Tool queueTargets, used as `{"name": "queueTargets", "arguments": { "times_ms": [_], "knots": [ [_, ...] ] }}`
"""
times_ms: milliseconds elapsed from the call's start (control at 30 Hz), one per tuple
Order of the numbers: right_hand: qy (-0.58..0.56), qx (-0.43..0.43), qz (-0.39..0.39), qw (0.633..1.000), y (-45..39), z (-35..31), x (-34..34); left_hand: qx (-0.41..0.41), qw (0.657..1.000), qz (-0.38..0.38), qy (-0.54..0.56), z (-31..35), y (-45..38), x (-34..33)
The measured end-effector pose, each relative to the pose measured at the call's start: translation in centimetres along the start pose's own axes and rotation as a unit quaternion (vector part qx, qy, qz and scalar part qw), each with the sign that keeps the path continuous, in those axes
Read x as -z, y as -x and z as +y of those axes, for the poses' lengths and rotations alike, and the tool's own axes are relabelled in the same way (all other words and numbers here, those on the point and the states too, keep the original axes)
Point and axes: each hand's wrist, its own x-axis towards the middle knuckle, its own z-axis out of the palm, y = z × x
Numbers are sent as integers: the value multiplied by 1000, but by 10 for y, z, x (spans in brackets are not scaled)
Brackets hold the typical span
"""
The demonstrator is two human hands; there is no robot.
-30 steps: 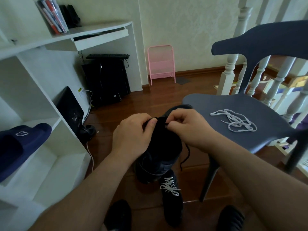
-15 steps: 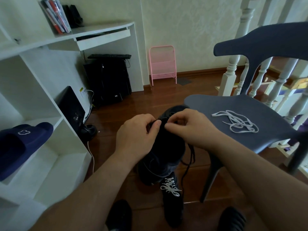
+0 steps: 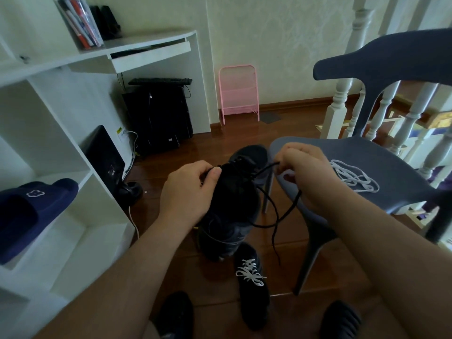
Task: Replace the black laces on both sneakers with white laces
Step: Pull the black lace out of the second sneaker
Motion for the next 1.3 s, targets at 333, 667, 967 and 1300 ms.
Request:
{"name": "queueTargets", "arguments": {
  "times_ms": [333, 667, 967, 1300],
  "knots": [
    [26, 45, -120, 991, 6, 3, -11, -41, 997, -60, 2, 12, 9, -9],
    [147, 35, 17, 988, -6, 25, 7, -7, 991, 69, 116, 11, 5, -3],
    [119, 79, -74, 987, 5, 16, -3, 309, 859, -64, 403, 15, 7, -25],
    [221, 157, -74, 960, 11, 14, -6, 115, 977, 31, 179, 12, 3, -15]
  ]
}}
